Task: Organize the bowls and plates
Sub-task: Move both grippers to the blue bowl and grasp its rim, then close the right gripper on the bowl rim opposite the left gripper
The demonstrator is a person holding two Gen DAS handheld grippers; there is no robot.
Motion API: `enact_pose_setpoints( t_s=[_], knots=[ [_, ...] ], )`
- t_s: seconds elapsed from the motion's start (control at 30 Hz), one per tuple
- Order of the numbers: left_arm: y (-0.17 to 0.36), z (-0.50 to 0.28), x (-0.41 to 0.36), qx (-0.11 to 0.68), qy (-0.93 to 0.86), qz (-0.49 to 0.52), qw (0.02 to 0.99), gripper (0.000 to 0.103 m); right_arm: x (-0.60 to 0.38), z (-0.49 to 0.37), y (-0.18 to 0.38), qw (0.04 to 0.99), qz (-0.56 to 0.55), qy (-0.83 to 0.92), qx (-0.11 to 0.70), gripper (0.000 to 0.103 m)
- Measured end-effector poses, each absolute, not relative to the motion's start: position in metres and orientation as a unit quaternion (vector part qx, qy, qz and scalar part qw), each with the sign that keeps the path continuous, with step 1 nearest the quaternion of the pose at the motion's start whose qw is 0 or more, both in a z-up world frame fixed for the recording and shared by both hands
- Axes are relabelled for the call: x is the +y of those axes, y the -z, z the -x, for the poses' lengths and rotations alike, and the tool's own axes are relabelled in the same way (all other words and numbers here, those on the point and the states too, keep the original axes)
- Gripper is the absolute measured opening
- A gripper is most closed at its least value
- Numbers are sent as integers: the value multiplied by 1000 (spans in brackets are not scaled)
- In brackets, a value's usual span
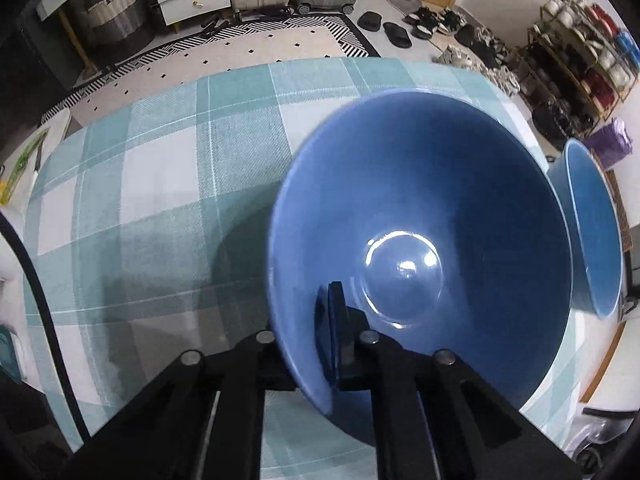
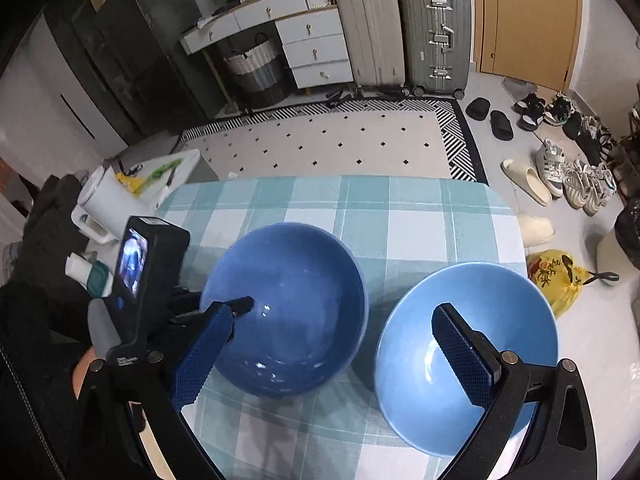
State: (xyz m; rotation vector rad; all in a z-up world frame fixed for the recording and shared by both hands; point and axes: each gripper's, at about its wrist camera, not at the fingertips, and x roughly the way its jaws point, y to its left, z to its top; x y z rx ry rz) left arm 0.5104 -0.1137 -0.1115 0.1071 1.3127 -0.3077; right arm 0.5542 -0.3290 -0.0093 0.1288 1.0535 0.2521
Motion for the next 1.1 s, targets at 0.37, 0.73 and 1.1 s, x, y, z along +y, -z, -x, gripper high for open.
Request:
enact_pose_setpoints(
  t_s=[0.37,0.73,1.1],
  knots=[
    [111,-494,-84,607,147,-78,777,8,-305,-549,28,833,-46,-129,536,80],
    [114,-491,-60,608,152,-49,778,8,-269,-570,81,794,-53,-130,591,64],
    [117,-488,-49,619,154,-4,770,8,-251,-570,110,792,-8,-118,598,14]
  ],
)
